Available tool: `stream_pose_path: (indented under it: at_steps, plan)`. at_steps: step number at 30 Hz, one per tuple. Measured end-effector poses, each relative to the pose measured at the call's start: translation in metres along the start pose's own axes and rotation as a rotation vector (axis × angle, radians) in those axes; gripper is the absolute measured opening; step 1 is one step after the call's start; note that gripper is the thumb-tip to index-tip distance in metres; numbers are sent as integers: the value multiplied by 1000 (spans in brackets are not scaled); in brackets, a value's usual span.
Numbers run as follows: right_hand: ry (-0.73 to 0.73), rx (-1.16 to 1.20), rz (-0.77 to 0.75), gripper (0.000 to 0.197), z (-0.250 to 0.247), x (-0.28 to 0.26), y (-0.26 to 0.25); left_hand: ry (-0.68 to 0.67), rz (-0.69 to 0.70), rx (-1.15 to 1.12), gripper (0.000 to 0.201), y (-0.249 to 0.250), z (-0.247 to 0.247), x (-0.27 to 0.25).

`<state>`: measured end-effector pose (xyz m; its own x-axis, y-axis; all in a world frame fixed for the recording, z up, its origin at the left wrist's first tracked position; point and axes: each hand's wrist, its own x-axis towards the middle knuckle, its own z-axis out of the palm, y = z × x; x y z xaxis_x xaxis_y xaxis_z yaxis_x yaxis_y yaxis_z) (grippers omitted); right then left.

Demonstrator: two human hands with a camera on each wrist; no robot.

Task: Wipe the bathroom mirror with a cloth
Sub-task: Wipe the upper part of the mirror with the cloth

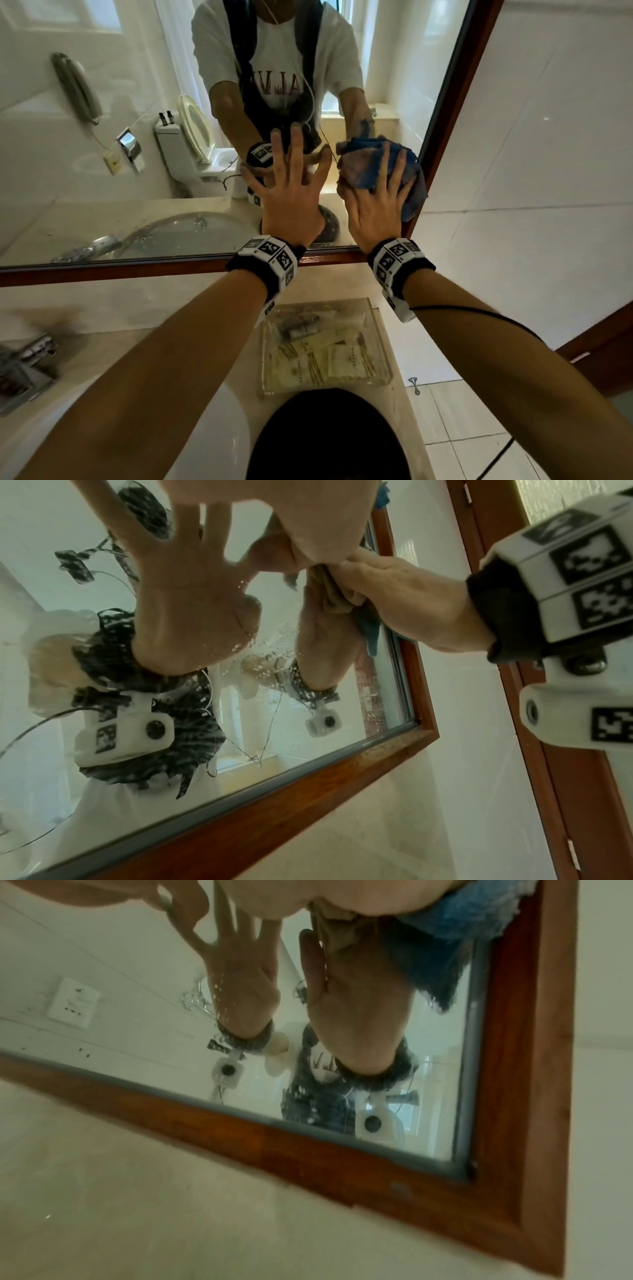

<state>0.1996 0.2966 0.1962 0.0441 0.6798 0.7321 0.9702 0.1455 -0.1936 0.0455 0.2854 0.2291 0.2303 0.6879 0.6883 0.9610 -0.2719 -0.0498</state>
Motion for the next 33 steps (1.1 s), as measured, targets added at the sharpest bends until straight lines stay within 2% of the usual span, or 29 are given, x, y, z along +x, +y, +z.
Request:
stream_pose_path:
  at_steps: [3,6,10,13,18,21,23,28,30,33]
  plan:
    - [-43,6,-30,53,14,-19,7,-19,-9,-2,74,0,3,1]
    - [-150,8,-92,50,41,-62,17,-52,-16,-29,71,2,-2,1]
    - [-274,0,-142,52,69,-114,25,-100,-29,-63,80,4,-7,0]
    - [-291,-18,-139,52,74,-118,23,-81,-29,-61,79,4,-5,0]
    - [-283,107,-188,51,63,-115,23,-150,-41,-69,83,6,-13,1]
    - [-291,239,-65,52,37,-108,13,-115,-37,-17,75,3,-7,-1]
    - [-247,317,21,51,15,-98,9,-93,-31,8,80,1,-3,-1]
    - [-50,412,143,21,-29,-62,12,-103,-45,5,87,5,-15,-3]
    - [3,446,196,26,-43,-43,12,-130,-57,0,86,6,-23,-4]
    - [12,649,409,44,-61,-15,10,-152,-58,-21,81,4,-34,-3]
